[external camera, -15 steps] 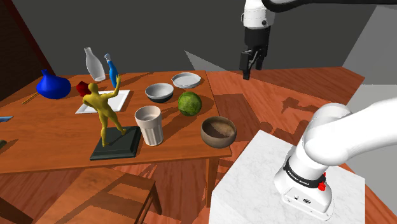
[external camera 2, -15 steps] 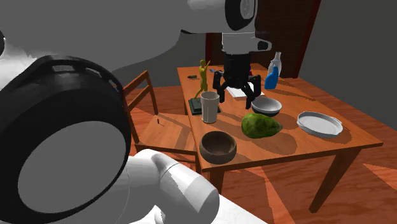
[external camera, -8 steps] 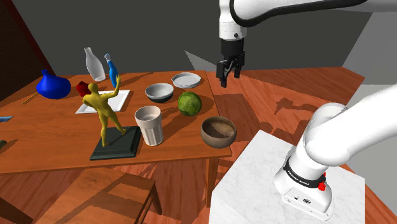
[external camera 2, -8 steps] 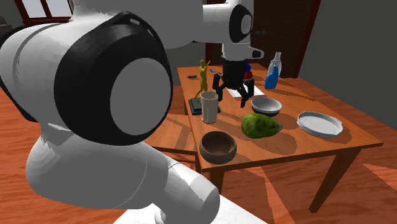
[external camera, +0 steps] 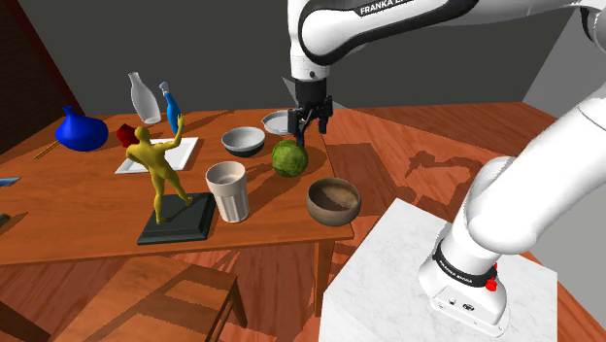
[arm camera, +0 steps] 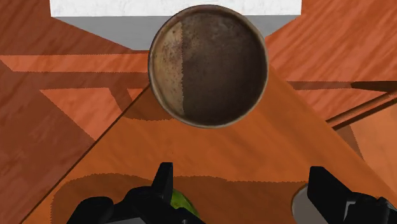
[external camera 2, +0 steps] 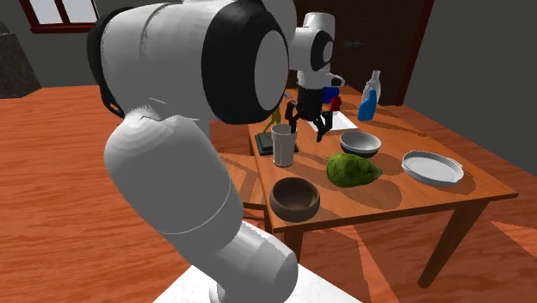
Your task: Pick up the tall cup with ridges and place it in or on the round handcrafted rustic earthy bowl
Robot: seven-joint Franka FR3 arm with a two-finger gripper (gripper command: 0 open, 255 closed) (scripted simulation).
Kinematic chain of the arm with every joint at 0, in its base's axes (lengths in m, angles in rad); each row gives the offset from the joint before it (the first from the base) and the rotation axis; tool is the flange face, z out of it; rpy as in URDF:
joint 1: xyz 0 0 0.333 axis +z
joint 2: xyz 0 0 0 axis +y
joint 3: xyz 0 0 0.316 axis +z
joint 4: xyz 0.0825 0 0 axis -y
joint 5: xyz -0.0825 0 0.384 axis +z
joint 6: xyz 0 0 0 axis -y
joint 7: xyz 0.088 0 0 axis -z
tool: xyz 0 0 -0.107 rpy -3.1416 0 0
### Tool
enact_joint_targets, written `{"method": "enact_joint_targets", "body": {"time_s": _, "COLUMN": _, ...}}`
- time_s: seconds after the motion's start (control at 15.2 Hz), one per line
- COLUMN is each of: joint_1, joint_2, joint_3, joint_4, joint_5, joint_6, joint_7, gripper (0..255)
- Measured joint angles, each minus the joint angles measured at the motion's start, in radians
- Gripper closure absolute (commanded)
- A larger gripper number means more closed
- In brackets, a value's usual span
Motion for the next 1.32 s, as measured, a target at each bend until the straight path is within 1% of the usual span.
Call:
{"method": "enact_joint_targets", "body": {"time_s": 0.4, "joint_1": 0.020, "joint_2": 0.207, "joint_3": 0.028, "joint_4": 0.123, "joint_5": 0.025, "joint_6": 0.096, "joint_7": 0.032, "gripper": 0}}
{"method": "enact_joint_targets", "body": {"time_s": 0.53, "joint_1": 0.027, "joint_2": 0.271, "joint_3": 0.037, "joint_4": 0.173, "joint_5": 0.031, "joint_6": 0.113, "joint_7": 0.042, "gripper": 0}}
{"method": "enact_joint_targets", "body": {"time_s": 0.79, "joint_1": 0.044, "joint_2": 0.426, "joint_3": 0.053, "joint_4": 0.310, "joint_5": 0.035, "joint_6": 0.140, "joint_7": 0.067, "gripper": 0}}
{"method": "enact_joint_targets", "body": {"time_s": 1.12, "joint_1": 0.071, "joint_2": 0.602, "joint_3": 0.069, "joint_4": 0.488, "joint_5": 0.035, "joint_6": 0.150, "joint_7": 0.098, "gripper": 0}}
{"method": "enact_joint_targets", "body": {"time_s": 1.32, "joint_1": 0.076, "joint_2": 0.637, "joint_3": 0.071, "joint_4": 0.500, "joint_5": 0.034, "joint_6": 0.175, "joint_7": 0.101, "gripper": 0}}
